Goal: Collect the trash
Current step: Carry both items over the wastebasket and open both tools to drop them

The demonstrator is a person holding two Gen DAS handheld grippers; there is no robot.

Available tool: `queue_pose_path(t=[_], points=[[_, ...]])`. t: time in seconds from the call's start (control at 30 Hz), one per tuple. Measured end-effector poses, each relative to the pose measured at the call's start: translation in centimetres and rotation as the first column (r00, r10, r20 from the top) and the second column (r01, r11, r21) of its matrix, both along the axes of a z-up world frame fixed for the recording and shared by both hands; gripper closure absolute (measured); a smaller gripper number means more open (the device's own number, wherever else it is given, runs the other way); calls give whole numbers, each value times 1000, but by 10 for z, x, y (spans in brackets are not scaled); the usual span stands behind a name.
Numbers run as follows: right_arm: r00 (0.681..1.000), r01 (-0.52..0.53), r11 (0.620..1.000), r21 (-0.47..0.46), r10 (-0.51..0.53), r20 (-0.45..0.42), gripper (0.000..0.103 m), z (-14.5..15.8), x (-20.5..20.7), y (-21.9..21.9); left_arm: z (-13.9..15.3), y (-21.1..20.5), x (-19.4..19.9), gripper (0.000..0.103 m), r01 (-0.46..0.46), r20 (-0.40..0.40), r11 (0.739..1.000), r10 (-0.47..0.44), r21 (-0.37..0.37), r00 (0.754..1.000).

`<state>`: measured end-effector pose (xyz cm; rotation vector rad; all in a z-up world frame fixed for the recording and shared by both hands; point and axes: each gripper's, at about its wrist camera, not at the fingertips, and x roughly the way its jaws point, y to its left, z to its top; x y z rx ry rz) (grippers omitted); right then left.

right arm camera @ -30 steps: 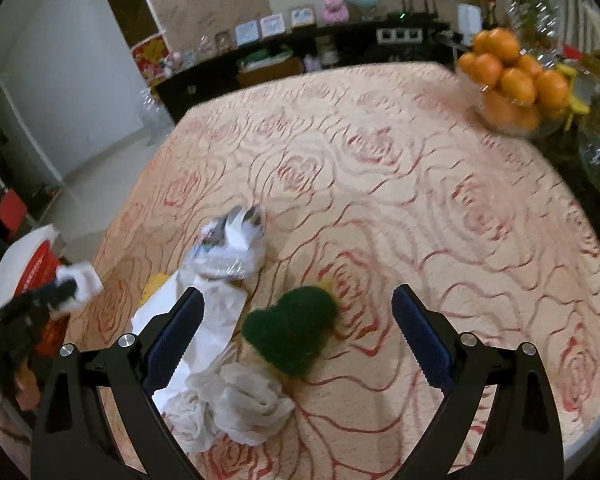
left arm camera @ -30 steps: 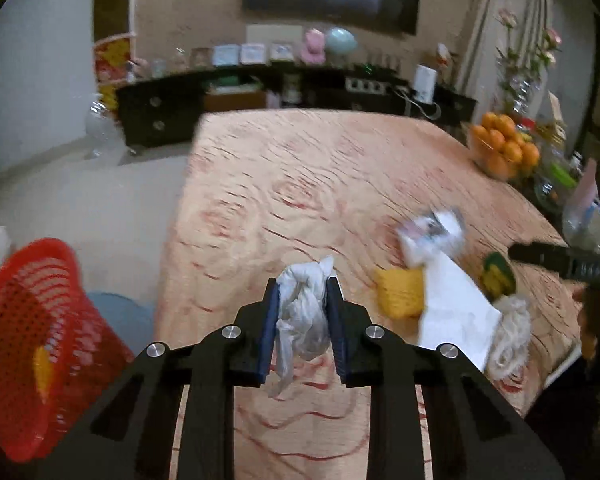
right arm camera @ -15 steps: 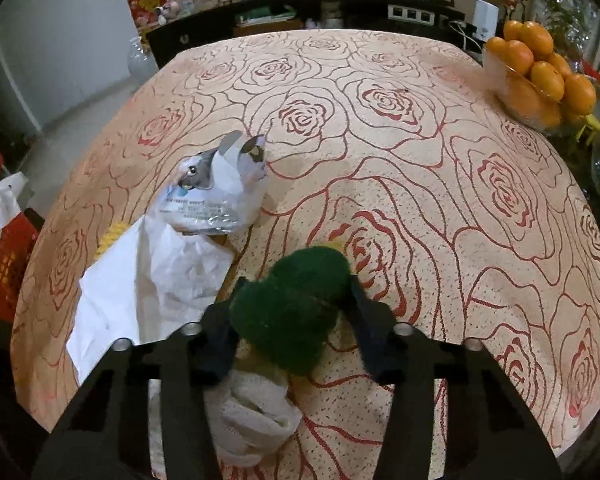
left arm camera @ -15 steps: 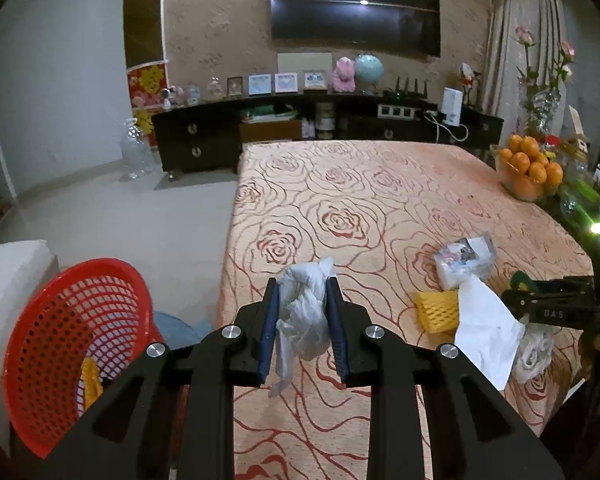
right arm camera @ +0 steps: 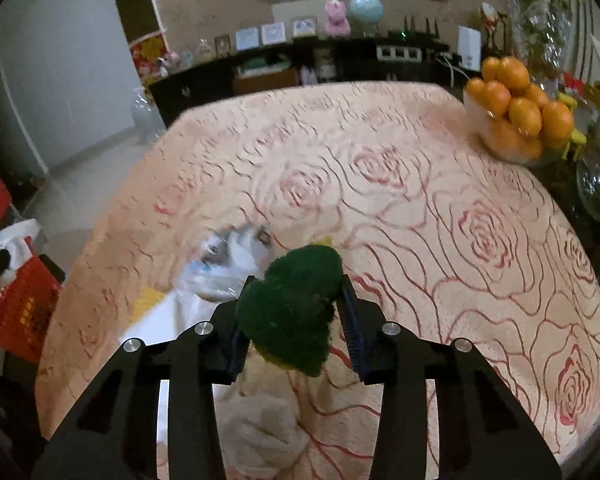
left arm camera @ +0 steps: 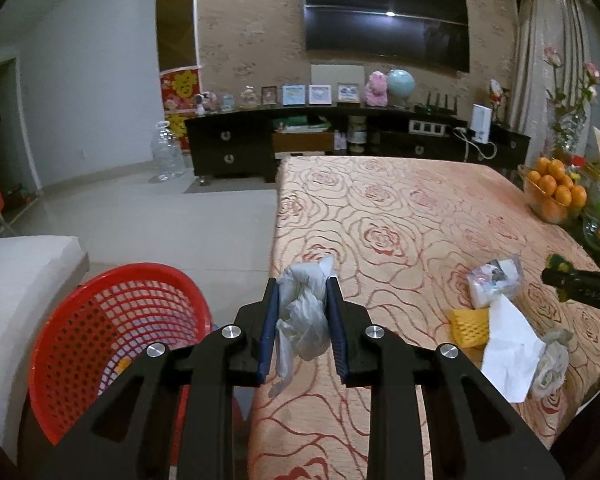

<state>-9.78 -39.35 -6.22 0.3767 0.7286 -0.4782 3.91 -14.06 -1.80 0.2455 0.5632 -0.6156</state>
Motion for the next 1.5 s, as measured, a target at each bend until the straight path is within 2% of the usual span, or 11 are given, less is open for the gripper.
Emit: queue_pose_path(t=[0.17,0.33,0.53,0.7,0.8,0.93,1.1,1.27,1.4,1.5], points=[[996,-67,997,-33,68,53,64,21,15,15,6,13,9,80,-46,6,999,46,-9,999],[989,-127,992,-11,127,76,64,32,39,28,21,38,22,80,-115,24,993,115,-25,993],[969,-227,973,-42,230,89,64,55,77,58,46,73,45,80,-233,79,972,234,-23,969],[930,-343,935,-88,352,108,64,81,117,93,51,103,64,80,-310,87,950,311,-28,946],[894,-421,902,-97,431,122,64,89,139,120,41,124,77,80,-362,40,931,363,-36,931],[853,-502,861,-84,508,115,64,85,162,151,26,144,89,80,-402,-23,915,402,-15,915],[806,-582,813,-31,581,115,64,78,186,184,17,154,92,80,-416,-39,909,416,15,908],[736,-669,744,-12,664,136,64,80,196,224,11,153,91,80,-406,-51,913,408,50,912],[711,-698,716,-8,695,107,64,71,203,244,7,152,90,80,-401,-57,914,404,63,913],[711,-702,712,24,698,82,63,60,208,248,5,151,92,80,-403,-62,913,407,71,911]])
